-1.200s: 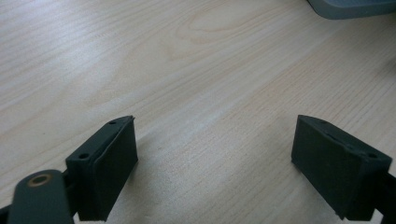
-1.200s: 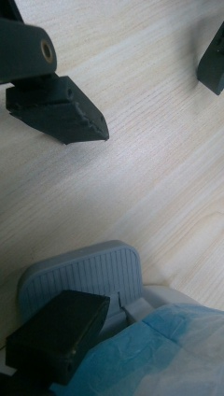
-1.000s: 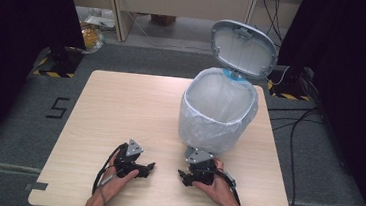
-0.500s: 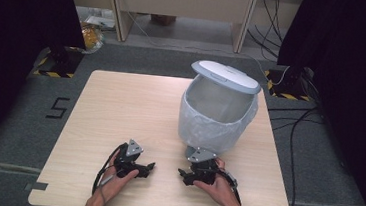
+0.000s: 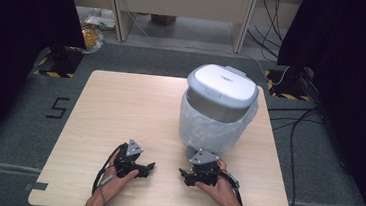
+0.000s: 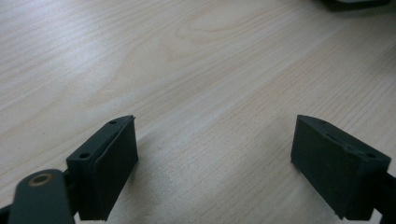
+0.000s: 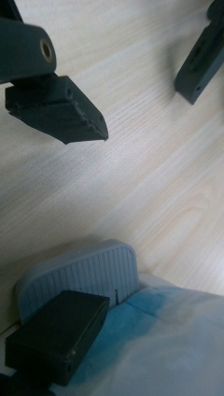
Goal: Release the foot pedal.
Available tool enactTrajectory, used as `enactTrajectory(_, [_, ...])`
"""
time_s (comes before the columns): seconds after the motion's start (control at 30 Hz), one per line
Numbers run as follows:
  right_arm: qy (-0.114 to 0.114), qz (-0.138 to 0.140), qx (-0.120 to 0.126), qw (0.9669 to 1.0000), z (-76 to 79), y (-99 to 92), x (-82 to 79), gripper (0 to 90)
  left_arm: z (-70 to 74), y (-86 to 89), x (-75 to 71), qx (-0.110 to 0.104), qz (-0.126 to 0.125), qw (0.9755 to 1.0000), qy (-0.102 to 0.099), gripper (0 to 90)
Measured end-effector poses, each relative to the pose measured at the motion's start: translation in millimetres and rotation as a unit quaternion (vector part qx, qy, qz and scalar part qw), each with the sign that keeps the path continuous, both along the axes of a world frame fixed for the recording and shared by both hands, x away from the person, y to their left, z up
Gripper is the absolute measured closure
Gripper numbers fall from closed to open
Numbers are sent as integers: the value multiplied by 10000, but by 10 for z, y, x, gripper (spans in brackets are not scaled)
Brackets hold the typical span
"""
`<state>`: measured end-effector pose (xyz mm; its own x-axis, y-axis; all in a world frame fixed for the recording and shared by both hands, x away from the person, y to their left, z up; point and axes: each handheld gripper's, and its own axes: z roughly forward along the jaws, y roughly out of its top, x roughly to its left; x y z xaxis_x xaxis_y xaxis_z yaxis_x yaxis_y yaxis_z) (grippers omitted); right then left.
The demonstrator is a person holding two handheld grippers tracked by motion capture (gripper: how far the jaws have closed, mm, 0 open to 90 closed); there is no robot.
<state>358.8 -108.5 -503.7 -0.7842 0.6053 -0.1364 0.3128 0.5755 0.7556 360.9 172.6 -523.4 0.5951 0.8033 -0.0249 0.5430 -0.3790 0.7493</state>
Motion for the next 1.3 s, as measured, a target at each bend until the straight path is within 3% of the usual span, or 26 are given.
enactTrajectory(0.27, [71, -100, 315, 9994, 107, -280, -289, 178, 3, 3, -4, 3, -5, 10000, 10, 141])
enactTrajectory(0.37, [101, -514, 306, 9982, 117, -513, -347, 182, 3, 3, -5, 1, -3, 10000, 10, 141])
enactTrajectory(0.43, [120, -614, 340, 9975, 117, -559, -353, 182, 3, 3, -5, 1, -2, 10000, 10, 141])
enactTrajectory(0.5, [221, -1042, 433, 9934, 116, -772, -354, 184, 3, 3, -5, 1, -2, 10000, 11, 141])
enactTrajectory(0.6, [315, -1210, 448, 9911, 94, -858, -356, 184, 3, 3, -5, 1, -2, 10000, 10, 141])
enactTrajectory(1.1, [607, -1389, 116, 9884, -115, -901, -311, 168, 3, 4, -7, 2, 2, 10000, 10, 141])
enactTrajectory(1.3, [672, -1430, 239, 9872, -138, -924, -290, 145, 3, 4, -7, 3, 2, 10000, 10, 141])
